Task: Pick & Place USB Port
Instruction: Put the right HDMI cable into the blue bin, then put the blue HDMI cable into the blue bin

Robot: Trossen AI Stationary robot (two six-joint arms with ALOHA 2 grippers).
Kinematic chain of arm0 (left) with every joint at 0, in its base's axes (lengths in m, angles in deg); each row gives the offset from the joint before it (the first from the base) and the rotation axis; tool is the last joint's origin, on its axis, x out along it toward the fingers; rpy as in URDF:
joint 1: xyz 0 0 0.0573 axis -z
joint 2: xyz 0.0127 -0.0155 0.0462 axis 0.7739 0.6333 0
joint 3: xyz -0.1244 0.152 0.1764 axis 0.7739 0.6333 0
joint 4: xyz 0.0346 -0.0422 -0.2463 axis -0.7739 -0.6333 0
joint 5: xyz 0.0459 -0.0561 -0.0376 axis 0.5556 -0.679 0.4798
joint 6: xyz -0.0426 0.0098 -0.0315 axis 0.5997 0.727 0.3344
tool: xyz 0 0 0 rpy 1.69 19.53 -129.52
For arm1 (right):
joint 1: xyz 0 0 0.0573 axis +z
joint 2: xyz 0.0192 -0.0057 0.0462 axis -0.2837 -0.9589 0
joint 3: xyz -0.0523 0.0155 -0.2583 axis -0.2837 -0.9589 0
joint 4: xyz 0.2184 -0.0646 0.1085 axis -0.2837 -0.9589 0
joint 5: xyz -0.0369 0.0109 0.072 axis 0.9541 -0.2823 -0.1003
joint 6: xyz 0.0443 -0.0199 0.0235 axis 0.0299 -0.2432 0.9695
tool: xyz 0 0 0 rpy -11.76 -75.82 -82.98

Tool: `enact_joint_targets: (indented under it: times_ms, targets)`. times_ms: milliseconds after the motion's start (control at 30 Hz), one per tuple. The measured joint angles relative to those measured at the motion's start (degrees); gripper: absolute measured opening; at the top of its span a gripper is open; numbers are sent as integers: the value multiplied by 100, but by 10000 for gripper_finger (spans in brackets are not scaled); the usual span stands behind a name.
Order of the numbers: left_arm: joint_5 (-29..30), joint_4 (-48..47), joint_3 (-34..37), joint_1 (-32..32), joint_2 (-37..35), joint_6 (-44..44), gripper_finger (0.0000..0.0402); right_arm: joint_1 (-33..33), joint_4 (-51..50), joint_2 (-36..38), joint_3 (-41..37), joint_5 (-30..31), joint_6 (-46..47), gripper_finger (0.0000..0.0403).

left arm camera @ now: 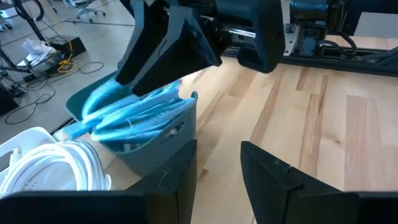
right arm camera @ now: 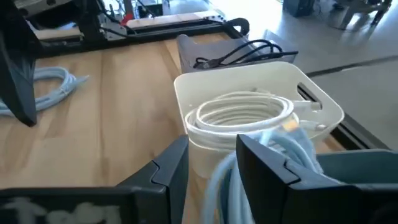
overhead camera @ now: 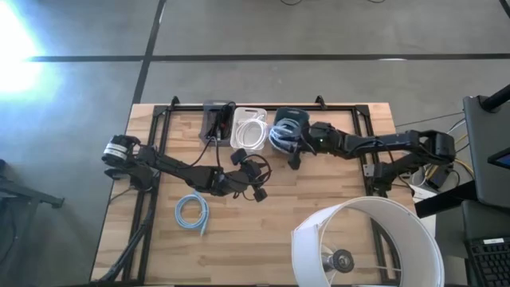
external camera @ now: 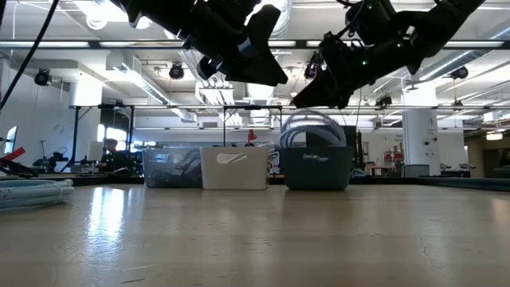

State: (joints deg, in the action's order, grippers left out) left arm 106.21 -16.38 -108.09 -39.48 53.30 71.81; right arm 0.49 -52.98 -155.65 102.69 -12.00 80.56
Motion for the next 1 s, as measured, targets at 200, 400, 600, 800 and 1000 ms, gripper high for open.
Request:
enact_joint_targets:
  times_ms: [200, 400, 600, 800, 1000]
  targets:
    - [0, 0, 0, 0, 0, 3, 126, -4, -554, 2, -2, 1101, -81, 130]
    - [0, 0, 0, 0, 0, 17, 126, 9, -1036, 13, -11, 1114, -243, 125]
    - [-84, -89, 0, 3, 0, 42, 126, 24, -1037, 298, 74, 501, -183, 125]
    - [-1006, -1928, -150, 85, -372, 715, 126, 205, -1579, 872, 190, 448, 180, 117]
    - [-1989, -3978, -341, 199, -845, 1448, 120, 500, -1834, 1276, 131, 434, 236, 110]
